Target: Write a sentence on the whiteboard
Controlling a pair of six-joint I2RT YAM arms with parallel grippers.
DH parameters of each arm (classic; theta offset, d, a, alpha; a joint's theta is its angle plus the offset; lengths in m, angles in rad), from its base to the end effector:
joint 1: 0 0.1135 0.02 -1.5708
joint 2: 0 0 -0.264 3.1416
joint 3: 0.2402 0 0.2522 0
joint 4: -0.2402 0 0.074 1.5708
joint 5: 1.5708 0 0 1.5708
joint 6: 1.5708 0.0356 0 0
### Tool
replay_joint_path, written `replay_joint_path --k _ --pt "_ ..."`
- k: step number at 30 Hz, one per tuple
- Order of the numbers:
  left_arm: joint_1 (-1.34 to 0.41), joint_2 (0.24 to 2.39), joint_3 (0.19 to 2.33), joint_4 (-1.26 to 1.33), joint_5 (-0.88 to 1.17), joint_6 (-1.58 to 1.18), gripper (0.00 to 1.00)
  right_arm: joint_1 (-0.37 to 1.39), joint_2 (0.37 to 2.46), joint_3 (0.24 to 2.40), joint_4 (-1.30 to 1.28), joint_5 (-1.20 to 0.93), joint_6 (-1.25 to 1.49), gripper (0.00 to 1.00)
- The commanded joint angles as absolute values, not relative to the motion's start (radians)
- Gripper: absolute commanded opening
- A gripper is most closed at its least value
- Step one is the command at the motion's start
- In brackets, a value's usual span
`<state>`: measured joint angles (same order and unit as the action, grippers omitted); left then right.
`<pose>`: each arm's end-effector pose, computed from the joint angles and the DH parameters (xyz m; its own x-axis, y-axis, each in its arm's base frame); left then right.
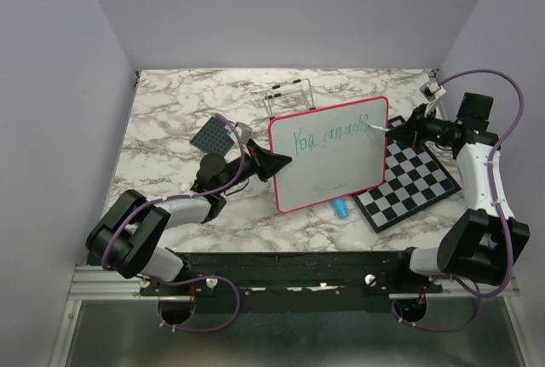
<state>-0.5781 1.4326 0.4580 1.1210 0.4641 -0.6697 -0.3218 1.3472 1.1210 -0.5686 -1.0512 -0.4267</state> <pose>0.2220 -0.1639 0.2214 -0.4378 -0.3772 -0.8162 0.7497 0.3480 -0.5629 0.2734 -0.0586 0.3090 -0.4427 -0.0690 -0.8940 -0.6623 0.6973 0.2741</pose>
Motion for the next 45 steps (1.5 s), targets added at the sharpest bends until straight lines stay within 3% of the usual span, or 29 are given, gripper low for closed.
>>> replay_joint_path --k 1,17,45 --pt "-0.583 1.447 0.445 1.048 0.488 -0.534 0.0 -0.328 1.351 1.141 -0.523 -0.99 -0.402 0.01" --pt "-0.583 1.447 0.446 1.048 0.488 -0.534 0.0 -0.331 1.356 1.177 -0.459 -1.034 -0.328 0.01" --pt "-0.583 1.451 0.453 1.035 0.486 -0.529 0.0 -0.38 1.364 1.132 -0.638 -1.04 -0.496 0.0"
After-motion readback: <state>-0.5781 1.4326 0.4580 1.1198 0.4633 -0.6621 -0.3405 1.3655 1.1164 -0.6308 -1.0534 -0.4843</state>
